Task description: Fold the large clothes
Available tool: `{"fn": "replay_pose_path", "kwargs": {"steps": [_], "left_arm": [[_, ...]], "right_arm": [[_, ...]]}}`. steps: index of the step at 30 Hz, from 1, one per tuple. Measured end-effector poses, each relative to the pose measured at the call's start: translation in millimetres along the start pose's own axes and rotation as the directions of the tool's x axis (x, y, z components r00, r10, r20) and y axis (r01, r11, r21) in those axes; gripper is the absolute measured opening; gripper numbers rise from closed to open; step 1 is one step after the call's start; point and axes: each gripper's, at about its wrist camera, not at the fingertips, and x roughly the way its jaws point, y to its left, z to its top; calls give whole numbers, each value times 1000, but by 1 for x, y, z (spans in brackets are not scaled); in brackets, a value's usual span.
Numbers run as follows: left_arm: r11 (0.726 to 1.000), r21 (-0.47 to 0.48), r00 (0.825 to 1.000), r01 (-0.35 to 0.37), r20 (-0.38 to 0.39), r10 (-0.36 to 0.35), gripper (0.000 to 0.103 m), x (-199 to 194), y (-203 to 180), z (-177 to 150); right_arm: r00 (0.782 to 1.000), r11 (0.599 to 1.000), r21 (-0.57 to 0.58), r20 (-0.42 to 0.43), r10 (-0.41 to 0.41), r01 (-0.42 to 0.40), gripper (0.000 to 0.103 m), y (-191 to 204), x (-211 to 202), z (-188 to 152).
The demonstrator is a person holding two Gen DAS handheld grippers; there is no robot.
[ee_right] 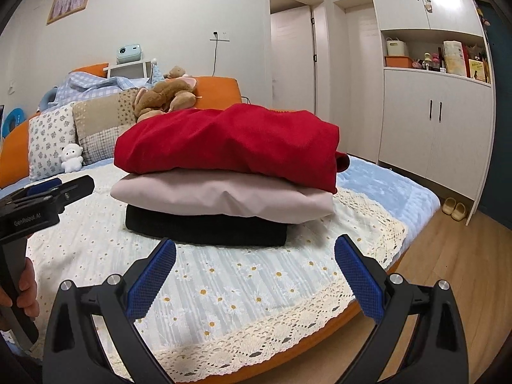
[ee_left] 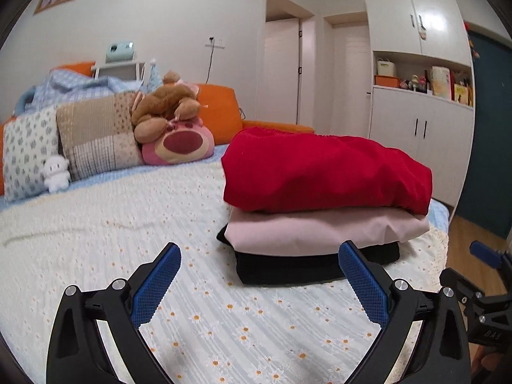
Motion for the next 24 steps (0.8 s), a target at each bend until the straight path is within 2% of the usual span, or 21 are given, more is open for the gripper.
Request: {"fn": "replay_pose_path", "kwargs": {"steps": [2, 5, 10, 19, 24], "left_arm": [[1000, 29, 1000, -3, 8, 3, 100, -2, -8, 1], [999, 32, 999, 24, 20, -25, 100, -6, -17, 2], [999, 46, 1000, 25, 10, -26, 100, -7, -31, 0], [998, 54, 1000, 11, -5, -10, 100, -5, -35, -7], [1000, 19, 1000, 16, -14, -16, 100, -4, -31, -7]], "right_arm": [[1000, 1000, 0, 6, 1, -1, 98, -1, 0, 2], [1000, 1000, -2, 12, 4, -4, 98, -3, 1, 4], [1000, 1000, -6, 15, -3, 4, 98, -7, -3, 4], [1000, 1000, 9, 6, 4, -4, 98, -14, 1, -2], [1000, 1000, -5, 2, 6, -6, 98, -13, 3, -2]]}}
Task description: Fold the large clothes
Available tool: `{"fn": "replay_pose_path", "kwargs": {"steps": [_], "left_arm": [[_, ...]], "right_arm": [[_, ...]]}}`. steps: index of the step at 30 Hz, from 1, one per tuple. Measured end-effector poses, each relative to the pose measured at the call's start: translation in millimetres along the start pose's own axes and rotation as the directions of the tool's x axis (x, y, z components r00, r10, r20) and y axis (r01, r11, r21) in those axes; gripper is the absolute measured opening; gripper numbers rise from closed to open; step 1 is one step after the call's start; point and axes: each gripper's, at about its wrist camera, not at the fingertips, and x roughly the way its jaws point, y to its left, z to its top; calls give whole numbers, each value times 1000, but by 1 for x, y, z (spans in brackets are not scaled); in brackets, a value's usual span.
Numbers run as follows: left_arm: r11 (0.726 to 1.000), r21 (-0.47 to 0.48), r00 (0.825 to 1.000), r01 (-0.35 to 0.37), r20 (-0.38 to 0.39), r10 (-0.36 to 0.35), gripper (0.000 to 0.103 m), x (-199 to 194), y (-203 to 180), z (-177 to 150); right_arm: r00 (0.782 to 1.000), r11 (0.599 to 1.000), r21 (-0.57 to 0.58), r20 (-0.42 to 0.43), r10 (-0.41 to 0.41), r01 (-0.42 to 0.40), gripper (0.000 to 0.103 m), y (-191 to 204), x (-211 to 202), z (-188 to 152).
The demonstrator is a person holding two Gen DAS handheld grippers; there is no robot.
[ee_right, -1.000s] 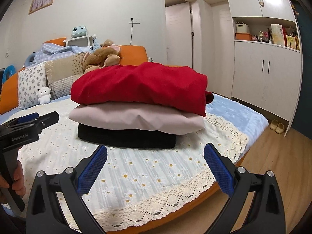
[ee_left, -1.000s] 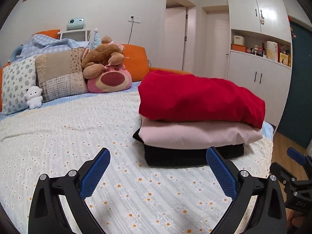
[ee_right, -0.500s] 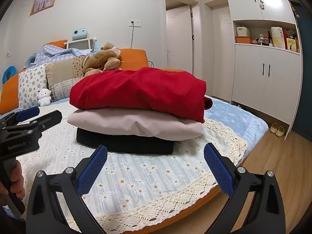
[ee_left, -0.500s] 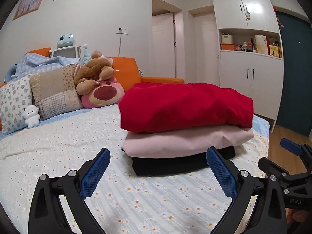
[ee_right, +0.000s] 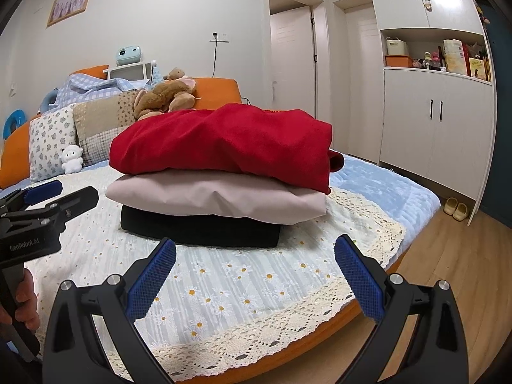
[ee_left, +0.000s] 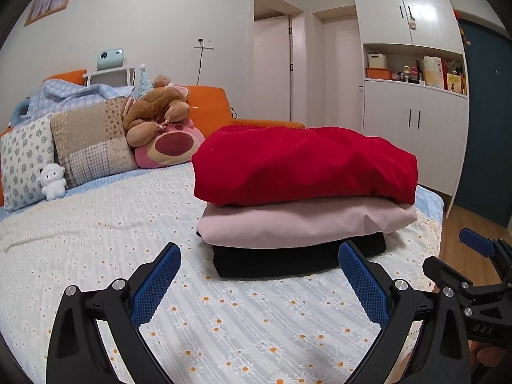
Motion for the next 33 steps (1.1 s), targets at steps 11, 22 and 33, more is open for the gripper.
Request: {"fn": "replay_pose_path", "kwargs": {"steps": [11, 22, 33], "left_arm": [[1000, 29, 1000, -1, 1, 1, 100, 0, -5, -4], [1000, 25, 1000, 11, 12, -11, 100, -2, -5, -6], [999, 28, 1000, 16, 7, -16, 100, -4, -7, -8]], "right_arm": [[1000, 1000, -19, -10, 3, -3, 98, 3, 7, -1], [1000, 1000, -2, 11, 0, 0, 98, 0, 5, -2], [1000, 1000, 8, 16, -15, 14, 98, -3, 4, -5]]}}
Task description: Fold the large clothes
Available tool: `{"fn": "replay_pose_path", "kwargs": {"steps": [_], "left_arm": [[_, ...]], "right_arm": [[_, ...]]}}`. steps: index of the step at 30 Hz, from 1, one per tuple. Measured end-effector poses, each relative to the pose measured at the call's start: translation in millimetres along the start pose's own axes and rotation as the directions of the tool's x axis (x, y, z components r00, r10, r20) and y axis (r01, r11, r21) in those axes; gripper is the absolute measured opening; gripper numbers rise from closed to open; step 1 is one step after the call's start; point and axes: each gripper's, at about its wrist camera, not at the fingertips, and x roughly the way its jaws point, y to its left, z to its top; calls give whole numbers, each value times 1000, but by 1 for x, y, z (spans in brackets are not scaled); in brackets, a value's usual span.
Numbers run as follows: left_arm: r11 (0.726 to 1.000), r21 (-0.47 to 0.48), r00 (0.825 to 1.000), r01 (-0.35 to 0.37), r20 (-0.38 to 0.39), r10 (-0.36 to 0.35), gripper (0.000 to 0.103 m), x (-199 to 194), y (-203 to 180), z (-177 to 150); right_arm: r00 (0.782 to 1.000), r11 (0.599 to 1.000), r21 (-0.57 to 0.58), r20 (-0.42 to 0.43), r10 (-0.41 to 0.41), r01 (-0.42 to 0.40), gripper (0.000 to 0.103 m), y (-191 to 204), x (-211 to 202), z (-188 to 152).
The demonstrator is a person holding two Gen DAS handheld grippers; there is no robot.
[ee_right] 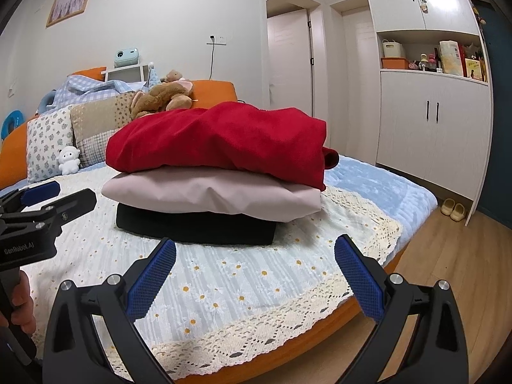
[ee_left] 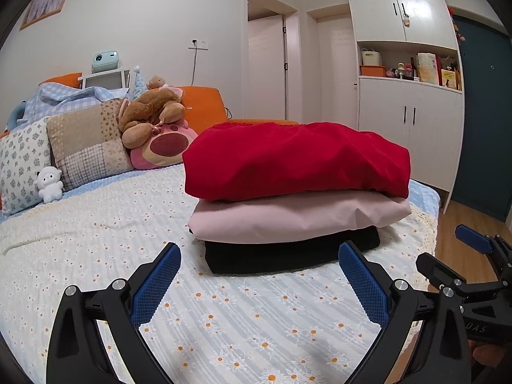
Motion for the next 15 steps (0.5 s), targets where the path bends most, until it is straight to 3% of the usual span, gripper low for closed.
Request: {"fn": "replay_pose_path", "kwargs": {"steps": [15], "left_arm": [[1000, -3, 1000, 2, -9, -2, 100, 0, 3, -2]], "right_arm": [[1000, 1000, -19, -9, 3, -4, 98, 1, 7, 2]]}}
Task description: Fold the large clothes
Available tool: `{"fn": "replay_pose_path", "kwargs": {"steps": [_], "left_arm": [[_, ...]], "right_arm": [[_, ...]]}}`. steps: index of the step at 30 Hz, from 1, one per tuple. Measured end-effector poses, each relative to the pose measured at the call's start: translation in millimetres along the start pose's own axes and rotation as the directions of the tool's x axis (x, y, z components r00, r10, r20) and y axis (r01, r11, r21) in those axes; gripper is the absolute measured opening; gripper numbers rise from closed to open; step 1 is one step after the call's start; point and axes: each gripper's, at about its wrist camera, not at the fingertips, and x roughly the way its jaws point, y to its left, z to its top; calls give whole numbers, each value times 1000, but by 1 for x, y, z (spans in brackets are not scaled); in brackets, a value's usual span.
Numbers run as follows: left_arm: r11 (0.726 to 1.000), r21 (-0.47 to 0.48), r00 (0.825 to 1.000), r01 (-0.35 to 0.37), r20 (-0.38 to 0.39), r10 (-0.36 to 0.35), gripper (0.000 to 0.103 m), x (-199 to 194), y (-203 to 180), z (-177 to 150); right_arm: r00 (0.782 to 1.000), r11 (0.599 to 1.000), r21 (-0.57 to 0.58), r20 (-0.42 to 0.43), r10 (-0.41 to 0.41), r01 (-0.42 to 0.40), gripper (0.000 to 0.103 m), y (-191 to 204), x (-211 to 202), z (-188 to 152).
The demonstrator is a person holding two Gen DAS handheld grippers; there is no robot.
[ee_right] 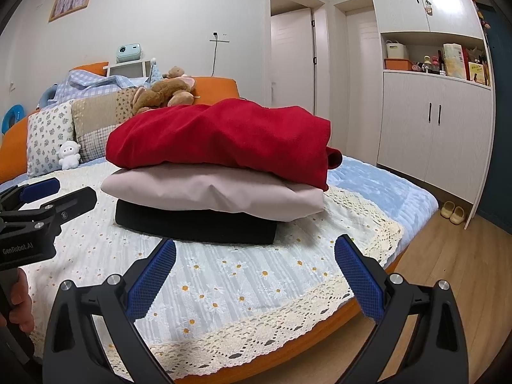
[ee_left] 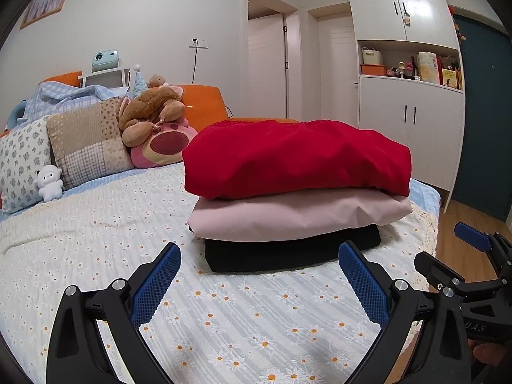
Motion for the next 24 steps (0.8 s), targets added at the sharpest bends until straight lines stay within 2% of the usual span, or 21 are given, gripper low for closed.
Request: {"fn": "replay_pose_path", "kwargs": {"steps": [13, 19, 24], "left_arm": [[998, 41, 999, 40, 16, -41, 100, -3, -5, -3], [999, 36, 1000, 15, 14, -15, 100, -3, -2, -2], [999, 39, 1000, 30, 1, -30, 100, -1, -2, -3]], "right_arm": [[1000, 1000, 11, -20, 7, -7, 98, 1, 5, -3], [1000, 1000, 9, -22, 9, -9, 98, 1, 8, -3], [1000, 1000, 9, -28, 6, -6, 98, 1, 9, -4]]}}
